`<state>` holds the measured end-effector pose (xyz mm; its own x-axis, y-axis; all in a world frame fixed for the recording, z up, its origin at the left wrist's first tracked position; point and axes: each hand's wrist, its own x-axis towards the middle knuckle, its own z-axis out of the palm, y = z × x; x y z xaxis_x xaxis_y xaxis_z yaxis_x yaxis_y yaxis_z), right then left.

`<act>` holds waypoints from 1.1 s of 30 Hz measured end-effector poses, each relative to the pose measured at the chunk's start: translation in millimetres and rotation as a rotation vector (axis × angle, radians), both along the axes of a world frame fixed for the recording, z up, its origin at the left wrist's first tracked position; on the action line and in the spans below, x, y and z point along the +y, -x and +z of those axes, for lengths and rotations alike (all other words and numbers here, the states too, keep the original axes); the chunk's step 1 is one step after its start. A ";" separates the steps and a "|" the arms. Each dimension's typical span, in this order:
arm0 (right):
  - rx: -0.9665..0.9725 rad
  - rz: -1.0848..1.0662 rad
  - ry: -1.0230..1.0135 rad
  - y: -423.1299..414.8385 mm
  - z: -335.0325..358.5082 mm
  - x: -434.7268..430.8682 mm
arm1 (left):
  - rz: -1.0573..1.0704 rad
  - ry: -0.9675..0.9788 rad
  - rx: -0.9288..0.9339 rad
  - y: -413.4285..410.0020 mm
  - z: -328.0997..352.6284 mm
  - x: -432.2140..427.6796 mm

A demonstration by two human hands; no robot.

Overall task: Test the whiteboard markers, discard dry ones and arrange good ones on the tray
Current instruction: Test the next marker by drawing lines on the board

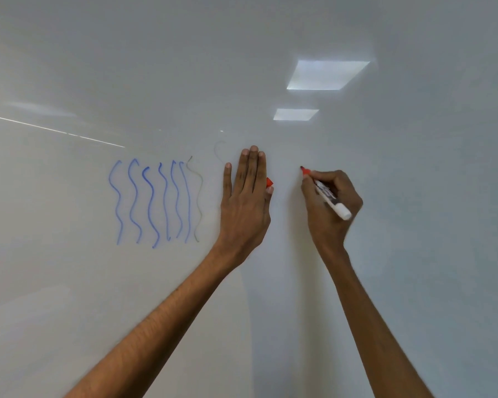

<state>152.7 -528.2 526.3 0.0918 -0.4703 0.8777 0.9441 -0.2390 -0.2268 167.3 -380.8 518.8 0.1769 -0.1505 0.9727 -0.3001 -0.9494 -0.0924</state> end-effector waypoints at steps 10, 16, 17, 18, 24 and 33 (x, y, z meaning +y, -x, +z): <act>0.211 0.170 -0.236 11.7 -76.4 -15.7 | 0.013 -0.026 0.001 -0.5 -3.4 -5.0; 0.275 0.202 -0.187 24.1 -88.2 -12.8 | 0.000 -0.132 -0.007 -1.2 -19.1 -3.7; 0.281 0.208 -0.194 26.6 -87.7 -13.1 | -0.003 -0.138 -0.011 -1.5 -20.9 -2.6; 0.282 0.211 -0.204 29.5 -86.3 -13.2 | -0.012 -0.143 -0.013 -1.7 -22.0 -1.3; 0.311 0.358 -0.236 54.6 -69.6 -8.4 | -0.253 -0.020 -0.041 25.2 -33.3 -3.0; 0.590 0.570 -0.194 81.3 -124.9 -18.6 | -0.890 0.591 0.543 99.6 -138.2 -12.7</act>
